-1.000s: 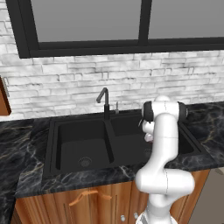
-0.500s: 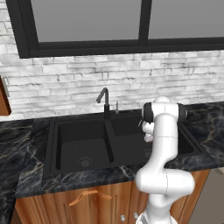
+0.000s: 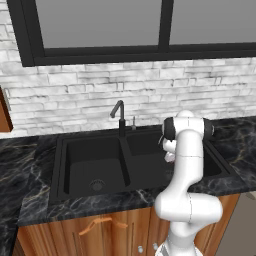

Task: Pick up the bar soap and dish brush from the sink, and place them back in the cabinet, and close the cabinet doors.

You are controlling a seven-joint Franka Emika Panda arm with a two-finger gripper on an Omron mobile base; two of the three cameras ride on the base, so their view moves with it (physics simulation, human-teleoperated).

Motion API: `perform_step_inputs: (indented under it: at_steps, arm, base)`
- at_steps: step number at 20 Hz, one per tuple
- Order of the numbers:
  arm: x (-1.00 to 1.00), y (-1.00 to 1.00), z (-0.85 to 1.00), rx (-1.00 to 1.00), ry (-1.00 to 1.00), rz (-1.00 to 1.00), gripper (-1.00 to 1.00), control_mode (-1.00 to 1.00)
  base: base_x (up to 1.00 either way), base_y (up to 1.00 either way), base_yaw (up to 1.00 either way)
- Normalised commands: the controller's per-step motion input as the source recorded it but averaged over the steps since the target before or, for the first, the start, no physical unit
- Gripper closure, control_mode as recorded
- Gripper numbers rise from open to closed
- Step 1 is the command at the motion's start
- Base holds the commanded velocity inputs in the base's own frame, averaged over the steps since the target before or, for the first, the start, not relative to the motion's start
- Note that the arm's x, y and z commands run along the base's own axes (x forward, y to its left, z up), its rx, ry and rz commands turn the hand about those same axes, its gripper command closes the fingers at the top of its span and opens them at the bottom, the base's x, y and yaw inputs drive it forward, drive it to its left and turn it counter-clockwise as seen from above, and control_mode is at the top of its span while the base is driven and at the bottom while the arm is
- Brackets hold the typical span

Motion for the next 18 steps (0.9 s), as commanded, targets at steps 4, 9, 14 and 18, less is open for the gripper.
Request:
perform_step_inputs:
  at_steps: [4, 9, 14, 18]
  arm:
    - [0.00, 0.00, 0.00, 0.00, 0.00, 0.00, 1.00, -1.00]
    - [0.00, 0.00, 0.06, 0.00, -0.01, 0.01, 1.00, -1.00]
    - [0.00, 0.00, 0.19, 0.00, 0.00, 0.00, 1.00, -1.00]
    - [0.00, 0.00, 0.25, 0.00, 0.00, 0.00, 1.00, -1.00]
  base:
    - [0.00, 0.00, 0.00]
    - [0.00, 0.00, 0.00]
    - [0.00, 0.00, 0.00]
    - [0.00, 0.00, 0.00]
